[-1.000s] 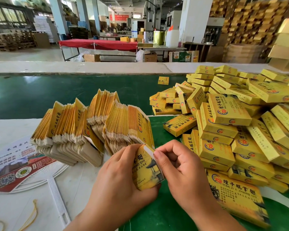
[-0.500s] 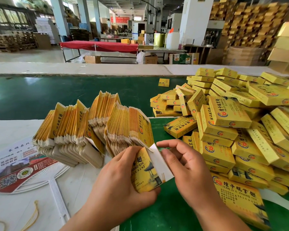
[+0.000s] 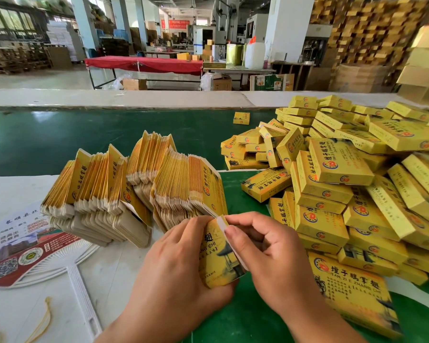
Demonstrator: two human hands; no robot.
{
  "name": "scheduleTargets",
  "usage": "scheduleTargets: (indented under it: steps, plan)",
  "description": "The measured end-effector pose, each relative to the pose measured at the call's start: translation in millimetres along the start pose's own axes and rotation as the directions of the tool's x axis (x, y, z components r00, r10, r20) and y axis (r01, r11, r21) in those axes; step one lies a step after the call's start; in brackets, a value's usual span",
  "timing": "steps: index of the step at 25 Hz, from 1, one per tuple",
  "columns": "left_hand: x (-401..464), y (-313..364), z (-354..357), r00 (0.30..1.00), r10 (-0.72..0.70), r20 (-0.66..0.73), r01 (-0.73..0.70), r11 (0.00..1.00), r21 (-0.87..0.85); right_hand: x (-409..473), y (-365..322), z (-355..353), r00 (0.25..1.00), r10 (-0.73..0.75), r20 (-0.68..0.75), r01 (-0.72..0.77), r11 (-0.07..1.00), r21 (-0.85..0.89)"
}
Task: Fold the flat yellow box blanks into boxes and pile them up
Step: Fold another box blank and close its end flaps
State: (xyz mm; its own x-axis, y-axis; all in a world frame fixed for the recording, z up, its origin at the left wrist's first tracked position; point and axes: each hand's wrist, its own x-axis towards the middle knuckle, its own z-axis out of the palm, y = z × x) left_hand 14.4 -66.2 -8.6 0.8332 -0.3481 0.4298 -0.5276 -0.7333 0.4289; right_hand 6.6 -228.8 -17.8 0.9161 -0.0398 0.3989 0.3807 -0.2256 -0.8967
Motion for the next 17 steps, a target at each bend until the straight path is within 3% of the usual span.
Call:
scheduleTargets:
  steps: [8, 11, 14, 17]
  plan:
    - [0.6, 2.5, 0.8, 0.998, 0.035, -0.044, -0.033, 0.999, 0.03, 1.6, -0.4, -1.2, 0.999, 0.015, -0.051, -0.017, 0.999, -0.046]
    - [0.4, 1.3, 6.3, 0.998, 0.045, -0.049, -0.042, 0.997, 0.057, 1.3, -2.8, 0.2, 0.999, -0.042, -0.026, 0.037, 0.986, -0.165]
    - [-0.3, 1.2, 10.1, 0.999, 0.021, -0.04, -0.018, 0.996, 0.085, 0.2, -7.2, 2.1, 0.992, -0.12, 0.037, 0.126, 0.941, -0.315]
    - [-1.2, -1.6, 11.3, 0.993, -0.027, -0.116, 0.024, 0.999, -0.022, -3.8, -10.6, 7.9, 0.972, -0.104, 0.211, 0.158, 0.953, -0.259]
